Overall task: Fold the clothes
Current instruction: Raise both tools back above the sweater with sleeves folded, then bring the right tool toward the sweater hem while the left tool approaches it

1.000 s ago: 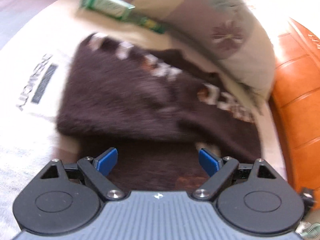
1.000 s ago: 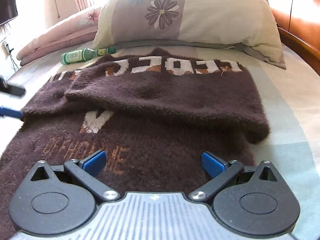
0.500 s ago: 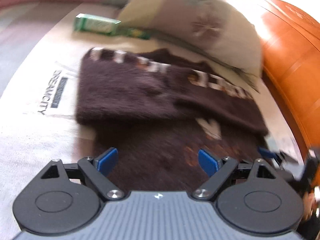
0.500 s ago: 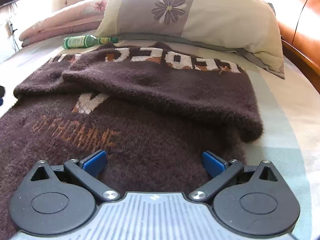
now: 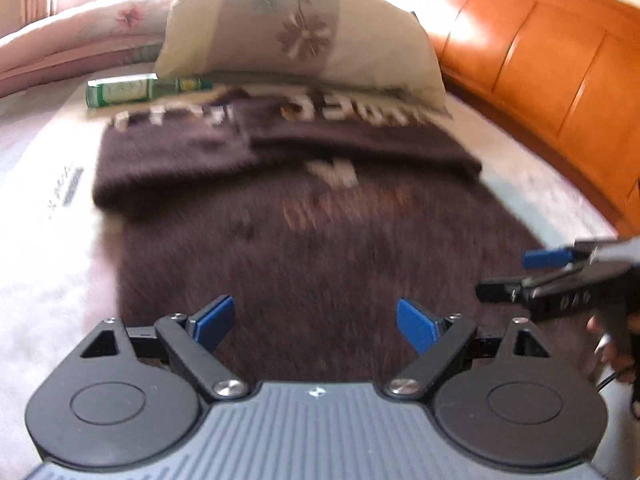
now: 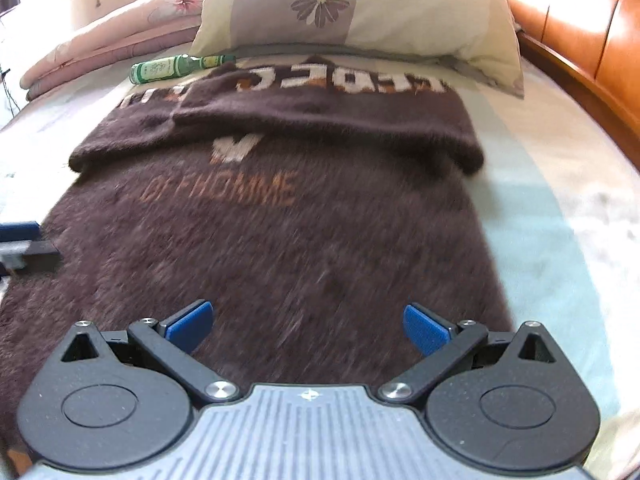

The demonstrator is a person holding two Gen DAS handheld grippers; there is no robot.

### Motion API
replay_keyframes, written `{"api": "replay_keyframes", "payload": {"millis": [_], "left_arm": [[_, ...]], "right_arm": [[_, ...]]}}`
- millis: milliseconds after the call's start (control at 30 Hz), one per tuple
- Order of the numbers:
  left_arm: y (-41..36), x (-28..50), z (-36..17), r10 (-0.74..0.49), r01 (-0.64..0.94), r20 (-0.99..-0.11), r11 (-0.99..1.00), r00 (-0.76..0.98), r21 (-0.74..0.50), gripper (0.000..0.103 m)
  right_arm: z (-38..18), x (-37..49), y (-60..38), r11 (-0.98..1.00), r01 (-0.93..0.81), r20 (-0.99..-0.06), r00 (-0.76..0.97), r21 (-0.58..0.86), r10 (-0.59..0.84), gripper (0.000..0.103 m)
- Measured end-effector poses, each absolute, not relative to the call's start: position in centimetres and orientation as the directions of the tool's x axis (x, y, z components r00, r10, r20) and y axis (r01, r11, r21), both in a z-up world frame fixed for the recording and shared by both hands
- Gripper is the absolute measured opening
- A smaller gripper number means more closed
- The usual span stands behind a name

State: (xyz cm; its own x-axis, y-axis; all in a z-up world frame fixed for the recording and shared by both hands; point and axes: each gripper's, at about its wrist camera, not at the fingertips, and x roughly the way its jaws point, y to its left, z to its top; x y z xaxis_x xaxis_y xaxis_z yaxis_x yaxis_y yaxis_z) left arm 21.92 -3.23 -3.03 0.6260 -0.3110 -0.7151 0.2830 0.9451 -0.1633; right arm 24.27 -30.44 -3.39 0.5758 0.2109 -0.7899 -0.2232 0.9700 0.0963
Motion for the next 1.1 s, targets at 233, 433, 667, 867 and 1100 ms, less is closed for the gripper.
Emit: {"api": "replay_keyframes", "payload": {"millis": [233, 433, 667, 867, 1100], "left_arm": [[-3.2, 18.8, -5.3, -0.294, 0.305, -0.71, 0.945, 0.639, -0.117, 0.092], [-3.1, 17.3, -5.4, -0.27, 0.306, -0.72, 0.948, 0.639, -0.084, 0.094], [-3.3, 15.5, -5.5, -0.244, 0.304, -0.74, 0.951, 0.627, -0.056, 0.099], [-2.9, 14.7, -5.2, -0.249, 0.301, -0.75, 0.951, 0.613, -0.069, 0.099], [-3.4, 13.6, -5.8, -0.227, 0.375, -0.768, 0.927, 0.598, 0.018, 0.099]], "right_arm": [[-5.5, 22.2, -29.7, 0.97, -0.239, -0.781, 0.597, 0.044, 0.183, 0.103], [-5.5, 22.5, -29.6, 0.972, -0.232, -0.784, 0.596, 0.039, 0.174, 0.103], [-5.7, 22.1, -29.7, 0.973, -0.226, -0.774, 0.609, 0.038, 0.172, 0.103], [-5.7, 22.1, -29.6, 0.971, -0.235, -0.771, 0.613, 0.032, 0.174, 0.103], [-5.2, 20.9, -30.3, 0.955, -0.295, -0.788, 0.583, 0.021, 0.197, 0.103]]}}
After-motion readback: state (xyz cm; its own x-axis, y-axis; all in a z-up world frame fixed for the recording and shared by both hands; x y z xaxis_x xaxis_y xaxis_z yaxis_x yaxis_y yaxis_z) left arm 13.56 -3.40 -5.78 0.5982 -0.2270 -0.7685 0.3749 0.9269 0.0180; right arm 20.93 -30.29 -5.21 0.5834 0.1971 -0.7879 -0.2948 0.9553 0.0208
